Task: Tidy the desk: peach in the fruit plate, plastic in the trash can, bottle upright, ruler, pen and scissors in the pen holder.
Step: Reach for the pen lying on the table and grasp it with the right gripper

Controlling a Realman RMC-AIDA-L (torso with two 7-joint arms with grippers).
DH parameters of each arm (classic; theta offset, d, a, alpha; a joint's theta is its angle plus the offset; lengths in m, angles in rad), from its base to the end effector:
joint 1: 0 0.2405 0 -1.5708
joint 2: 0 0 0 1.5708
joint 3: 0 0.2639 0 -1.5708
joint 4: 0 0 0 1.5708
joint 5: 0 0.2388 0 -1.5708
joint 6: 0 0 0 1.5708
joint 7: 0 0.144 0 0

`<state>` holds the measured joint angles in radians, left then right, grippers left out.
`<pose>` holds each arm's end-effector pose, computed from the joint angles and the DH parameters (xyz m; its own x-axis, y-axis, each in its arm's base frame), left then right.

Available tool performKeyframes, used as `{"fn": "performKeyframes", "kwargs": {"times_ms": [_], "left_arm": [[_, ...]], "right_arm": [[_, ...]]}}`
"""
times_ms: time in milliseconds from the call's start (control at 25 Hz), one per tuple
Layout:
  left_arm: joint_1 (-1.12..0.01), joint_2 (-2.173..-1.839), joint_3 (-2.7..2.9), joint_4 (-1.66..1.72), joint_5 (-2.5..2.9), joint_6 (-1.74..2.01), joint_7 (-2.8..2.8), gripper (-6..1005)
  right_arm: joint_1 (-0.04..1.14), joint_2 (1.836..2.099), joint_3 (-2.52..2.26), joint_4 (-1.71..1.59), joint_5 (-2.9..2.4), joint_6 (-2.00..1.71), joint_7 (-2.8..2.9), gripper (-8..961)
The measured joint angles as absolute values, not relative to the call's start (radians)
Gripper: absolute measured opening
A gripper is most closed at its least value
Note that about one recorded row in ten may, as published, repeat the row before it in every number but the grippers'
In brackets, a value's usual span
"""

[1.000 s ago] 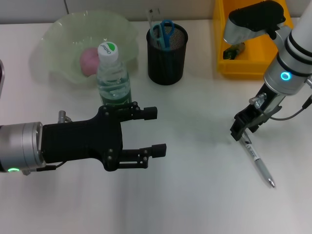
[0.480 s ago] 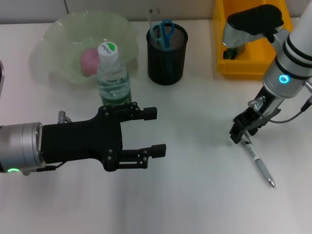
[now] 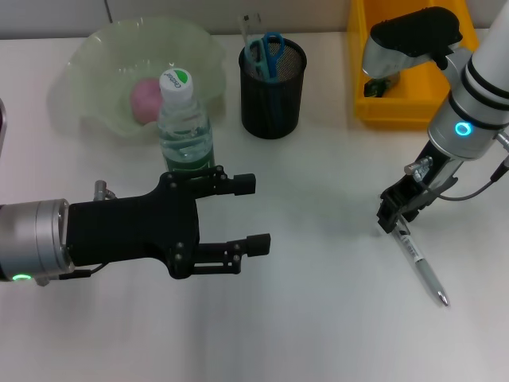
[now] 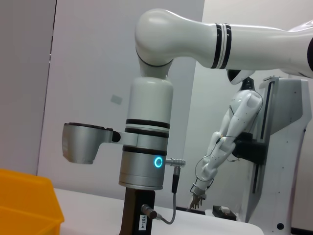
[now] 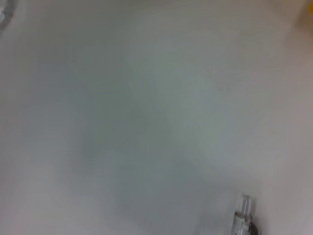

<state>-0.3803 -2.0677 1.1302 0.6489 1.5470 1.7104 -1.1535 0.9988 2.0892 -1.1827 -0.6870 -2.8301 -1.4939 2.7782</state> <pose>-0.2565 0.2994 -0.0302 0.7387 0.1408 0.6591 0.1935 -0.9811 -0.0073 0.1950 0.4240 -0.0470 0.3861 -0.8666 0.3163 -0.6994 -0.4985 -0.5121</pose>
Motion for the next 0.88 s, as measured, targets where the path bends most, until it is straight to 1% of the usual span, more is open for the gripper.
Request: {"fn": "performKeyframes", "kwargs": {"times_ms": [240, 880], "left_arm": [[-0.380, -2.068, 1.129, 0.649, 1.546, 1.710, -1.154, 786], [-0.375, -2.069, 1.129, 0.649, 1.546, 1.710, -1.154, 786]], "right_arm": [[0.999, 2.089, -1.184, -0.686, -2.830, -1.495, 2.778, 386], [0.999, 2.092, -1.236, -0.684, -2.813, -1.495, 2.792, 384]]}}
